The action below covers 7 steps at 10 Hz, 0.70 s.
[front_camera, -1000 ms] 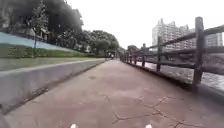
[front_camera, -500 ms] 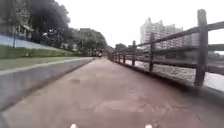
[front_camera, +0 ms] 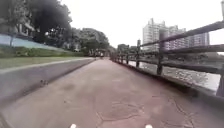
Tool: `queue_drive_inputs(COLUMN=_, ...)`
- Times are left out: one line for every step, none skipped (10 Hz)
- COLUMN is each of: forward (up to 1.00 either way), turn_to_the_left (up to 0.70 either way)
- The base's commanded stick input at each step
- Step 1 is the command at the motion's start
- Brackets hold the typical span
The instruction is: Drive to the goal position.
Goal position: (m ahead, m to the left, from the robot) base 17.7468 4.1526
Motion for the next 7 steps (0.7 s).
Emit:
queue_drive_inputs(forward=1.0, turn_to_the_left=0.0)
queue_drive_inputs(forward=1.0, turn_to_the_left=0.0)
queue_drive_inputs(forward=1.0, turn_to_the_left=0.0)
queue_drive_inputs(forward=1.0, turn_to_the_left=0.0)
queue_drive_inputs(forward=1.0, turn_to_the_left=0.0)
queue_drive_inputs(forward=1.0, turn_to_the_left=0.0)
queue_drive_inputs(forward=1.0, turn_to_the_left=0.0)
